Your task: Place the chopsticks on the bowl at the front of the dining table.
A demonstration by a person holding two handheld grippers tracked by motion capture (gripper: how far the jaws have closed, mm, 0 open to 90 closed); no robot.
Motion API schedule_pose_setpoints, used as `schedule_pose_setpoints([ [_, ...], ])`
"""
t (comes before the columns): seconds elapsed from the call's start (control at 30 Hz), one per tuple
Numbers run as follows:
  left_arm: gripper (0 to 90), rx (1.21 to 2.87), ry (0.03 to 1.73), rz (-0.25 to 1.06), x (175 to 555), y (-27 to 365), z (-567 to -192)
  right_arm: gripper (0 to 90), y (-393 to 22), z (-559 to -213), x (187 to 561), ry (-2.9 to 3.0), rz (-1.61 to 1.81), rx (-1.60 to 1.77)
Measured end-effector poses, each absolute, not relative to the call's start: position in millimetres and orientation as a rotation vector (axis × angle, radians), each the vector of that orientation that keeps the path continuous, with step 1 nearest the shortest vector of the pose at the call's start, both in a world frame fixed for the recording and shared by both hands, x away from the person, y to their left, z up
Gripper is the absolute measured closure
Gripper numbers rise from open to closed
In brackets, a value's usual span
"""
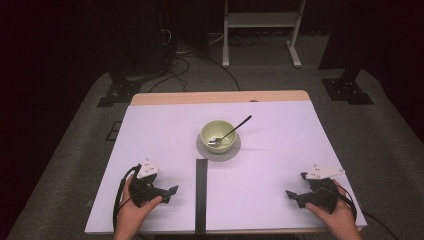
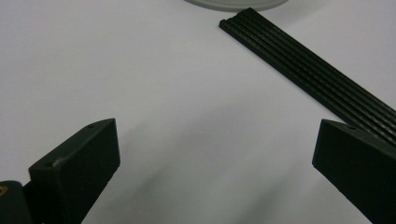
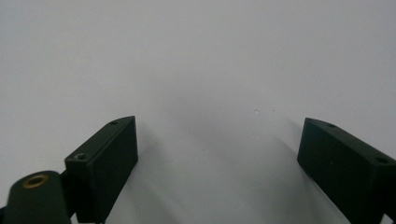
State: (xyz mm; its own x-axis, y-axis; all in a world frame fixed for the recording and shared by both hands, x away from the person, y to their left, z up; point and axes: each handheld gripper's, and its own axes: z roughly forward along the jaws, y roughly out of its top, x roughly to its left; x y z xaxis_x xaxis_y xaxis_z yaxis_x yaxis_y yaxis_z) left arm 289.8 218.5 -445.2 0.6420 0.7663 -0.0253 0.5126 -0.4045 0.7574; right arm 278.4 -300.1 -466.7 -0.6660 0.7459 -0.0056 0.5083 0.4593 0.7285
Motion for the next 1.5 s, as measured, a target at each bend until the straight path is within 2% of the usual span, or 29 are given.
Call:
schedule_pose_setpoints([
  [1.5, 0.0, 2.095, 0.929, 0.406, 323.2, 171.8, -444.2, 10.5, -300.0, -466.7, 278.4, 2.389, 1.028, 1.066],
])
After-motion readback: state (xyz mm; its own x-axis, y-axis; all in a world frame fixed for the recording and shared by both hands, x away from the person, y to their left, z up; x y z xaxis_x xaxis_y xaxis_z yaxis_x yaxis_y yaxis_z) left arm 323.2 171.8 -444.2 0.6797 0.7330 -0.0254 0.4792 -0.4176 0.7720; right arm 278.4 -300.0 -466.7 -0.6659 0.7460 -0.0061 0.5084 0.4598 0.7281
